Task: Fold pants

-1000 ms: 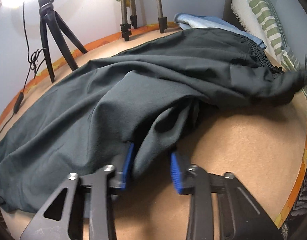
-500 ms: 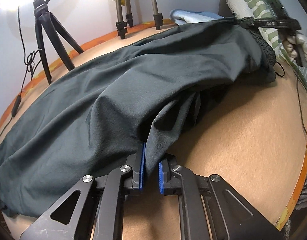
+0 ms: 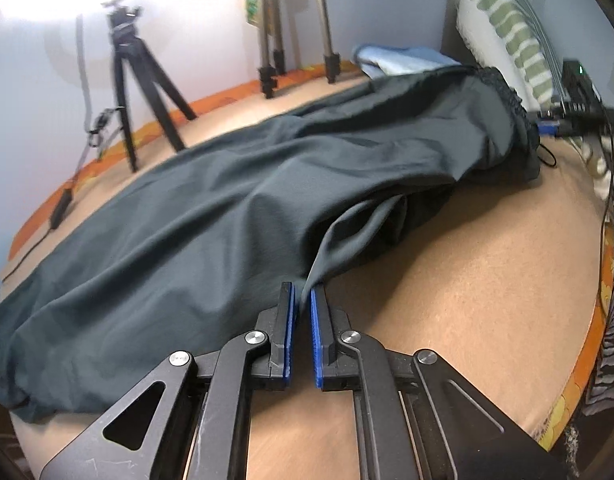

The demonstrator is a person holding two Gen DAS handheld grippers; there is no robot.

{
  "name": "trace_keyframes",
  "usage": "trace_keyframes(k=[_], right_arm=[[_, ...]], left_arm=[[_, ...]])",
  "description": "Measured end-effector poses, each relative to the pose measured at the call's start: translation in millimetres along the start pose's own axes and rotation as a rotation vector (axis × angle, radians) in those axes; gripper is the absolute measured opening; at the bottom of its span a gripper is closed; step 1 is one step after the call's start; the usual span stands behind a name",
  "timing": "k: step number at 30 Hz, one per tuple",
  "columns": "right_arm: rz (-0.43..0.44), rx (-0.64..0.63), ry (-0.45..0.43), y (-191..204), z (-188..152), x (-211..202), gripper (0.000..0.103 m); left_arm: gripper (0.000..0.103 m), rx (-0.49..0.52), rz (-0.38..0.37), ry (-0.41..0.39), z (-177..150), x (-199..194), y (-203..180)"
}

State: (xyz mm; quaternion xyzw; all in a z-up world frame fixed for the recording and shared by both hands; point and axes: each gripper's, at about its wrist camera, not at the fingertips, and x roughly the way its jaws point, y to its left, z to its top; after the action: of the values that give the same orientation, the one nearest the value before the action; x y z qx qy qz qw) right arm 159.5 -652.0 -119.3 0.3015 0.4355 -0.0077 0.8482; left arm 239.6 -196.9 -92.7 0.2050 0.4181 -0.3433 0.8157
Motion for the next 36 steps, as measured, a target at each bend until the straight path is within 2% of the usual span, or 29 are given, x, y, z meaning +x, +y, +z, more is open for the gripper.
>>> trace_keyframes(k=[3,6,8,11,12,14,15,20,22,24,26,28,30,36], right_arm=[[0.043,0.033,0.019,-0.6,-8.3,13.0,0.070],[0.051,0.012,0.031,9.8,-7.3,27.6,0.073],[0.060,-0.002,0.033,17.5,-5.4,35.4,0.073],[0.065,-0.011,0.037,24.0,-5.3,44.2,0.076],[0.066,-0.016,0.033,29.9,-7.6,51.1,0.077],[0.069,-0.032,0.034,35.0,-8.8,54.1,0.078],[0.069,-0.037,0.034,35.5,-9.5,56.2,0.078],[0.095,-0.035,0.047,34.4,-12.6,53.8,0.077],[0.116,-0.038,0.059,28.4,-15.3,46.1,0.077],[0.130,-0.039,0.065,25.1,-18.0,43.1,0.075],[0.134,-0.019,0.064,21.6,-18.9,44.2,0.074],[0.142,0.006,0.059,18.2,-18.3,44.2,0.073],[0.145,0.025,0.055,13.8,-18.1,39.6,0.073],[0.130,0.067,0.021,4.5,-24.1,12.8,0.073]], left_arm=[[0.007,-0.020,-0.012,0.001,-6.7,-10.3,2.3],[0.009,0.012,-0.009,0.008,-8.4,-10.8,-9.9],[0.013,0.029,-0.038,0.017,-5.6,-6.4,-21.1],[0.014,0.040,-0.105,0.043,1.7,5.6,-39.3],[0.017,0.056,-0.106,0.049,4.7,12.2,-47.3],[0.032,0.075,-0.071,0.056,12.3,28.3,-59.3],[0.043,0.072,-0.059,0.052,15.1,32.4,-61.2],[0.047,0.001,-0.032,0.013,29.5,38.9,-60.4],[0.055,-0.009,-0.020,-0.010,32.2,39.2,-59.3],[0.055,-0.030,-0.023,0.004,35.3,48.7,-56.9],[0.052,-0.051,-0.028,0.016,37.7,60.8,-55.6],[0.017,-0.065,-0.040,0.019,39.2,66.6,-55.3],[0.006,-0.064,-0.061,-0.008,41.3,62.9,-55.5],[0.002,0.000,-0.098,-0.031,34.5,42.1,-63.2]])
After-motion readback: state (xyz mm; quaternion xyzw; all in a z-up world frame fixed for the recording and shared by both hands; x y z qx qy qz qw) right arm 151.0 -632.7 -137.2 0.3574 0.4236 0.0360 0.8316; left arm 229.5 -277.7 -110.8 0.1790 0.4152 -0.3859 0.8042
